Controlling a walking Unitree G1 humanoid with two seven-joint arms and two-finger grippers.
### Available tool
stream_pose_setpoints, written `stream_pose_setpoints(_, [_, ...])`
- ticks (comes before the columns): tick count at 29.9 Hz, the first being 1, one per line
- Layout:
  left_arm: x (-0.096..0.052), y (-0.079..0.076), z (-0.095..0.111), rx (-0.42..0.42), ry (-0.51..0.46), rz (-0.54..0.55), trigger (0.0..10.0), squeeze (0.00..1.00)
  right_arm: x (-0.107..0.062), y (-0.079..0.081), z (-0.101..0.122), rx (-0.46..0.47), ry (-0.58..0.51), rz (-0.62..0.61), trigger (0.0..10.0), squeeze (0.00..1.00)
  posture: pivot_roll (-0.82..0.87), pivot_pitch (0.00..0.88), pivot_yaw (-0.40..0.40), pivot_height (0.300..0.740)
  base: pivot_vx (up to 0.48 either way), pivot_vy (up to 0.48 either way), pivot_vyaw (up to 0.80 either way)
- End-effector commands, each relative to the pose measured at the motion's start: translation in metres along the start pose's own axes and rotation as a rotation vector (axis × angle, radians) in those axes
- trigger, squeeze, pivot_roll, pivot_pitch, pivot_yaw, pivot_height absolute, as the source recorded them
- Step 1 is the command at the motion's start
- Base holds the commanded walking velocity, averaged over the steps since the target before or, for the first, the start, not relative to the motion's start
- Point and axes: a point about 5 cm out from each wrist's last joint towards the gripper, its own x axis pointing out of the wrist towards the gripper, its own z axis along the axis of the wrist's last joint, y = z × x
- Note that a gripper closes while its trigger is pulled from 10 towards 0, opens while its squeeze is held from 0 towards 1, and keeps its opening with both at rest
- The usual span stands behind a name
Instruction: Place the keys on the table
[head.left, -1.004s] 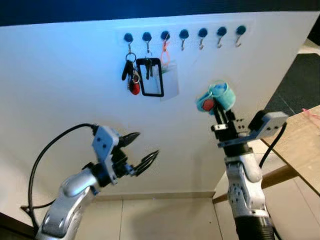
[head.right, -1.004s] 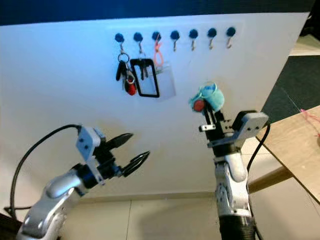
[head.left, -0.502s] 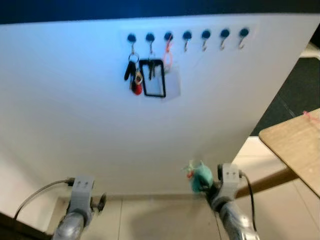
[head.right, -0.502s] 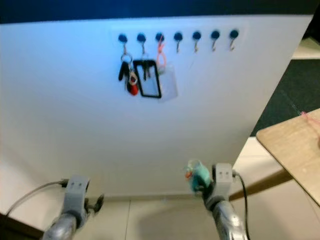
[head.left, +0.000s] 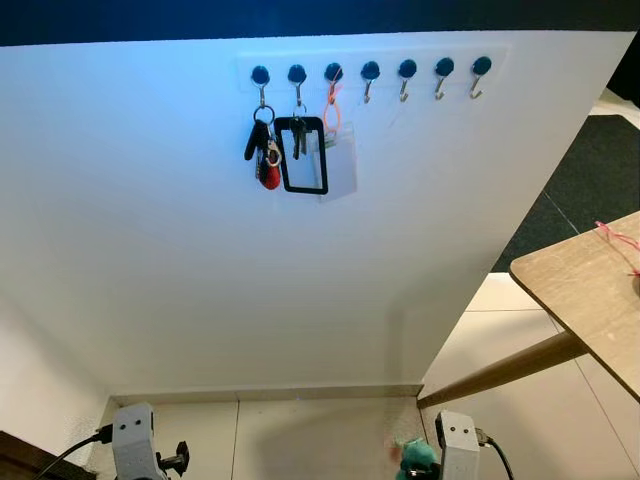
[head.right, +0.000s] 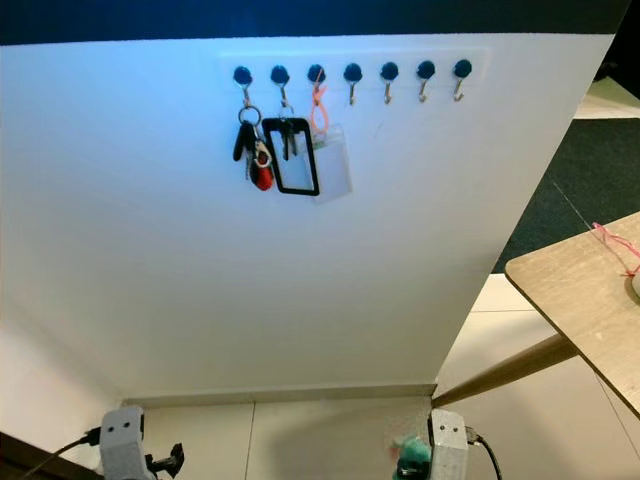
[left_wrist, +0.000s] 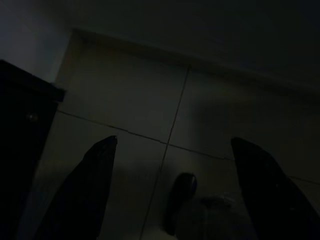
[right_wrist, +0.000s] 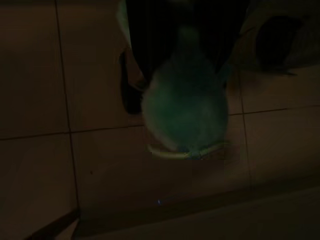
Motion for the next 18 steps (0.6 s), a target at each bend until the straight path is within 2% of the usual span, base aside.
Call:
stream_pose_setpoints(1, [-0.002,0.003,-0.008,-0.040,0.014,0.036,10.0,0.00,-0.001,-0.002,-0.002,-0.010,-0.001,-0.015,10.0,0.00,0.00,0.081,0.016,0.740,0.000,0.000,0.00])
stream_pose_setpoints(7, [-0.001,0.004,-0.014,-0.014,0.056,0.019,10.0,0.00,-0.001,-0.005,-0.005,-0.048,0.033,-0.024,10.0,0.00,0.00,0.077,0.007,0.740,0.000,0.000,0.00])
stream_pose_setpoints(9, [-0.001,0.004,-0.019,0.032,0.068,0.011,10.0,0.00,-0.002,-0.007,-0.008,-0.061,0.050,-0.029,10.0,0.00,0.01,0.073,0.000,0.740,0.000,0.000,0.00])
stream_pose_setpoints(18, [-0.001,-0.001,-0.023,0.067,0.060,-0.021,10.0,0.00,-0.002,-0.008,-0.011,-0.073,0.071,-0.032,10.0,0.00,0.01,0.070,0.001,0.740,0.000,0.000,0.00])
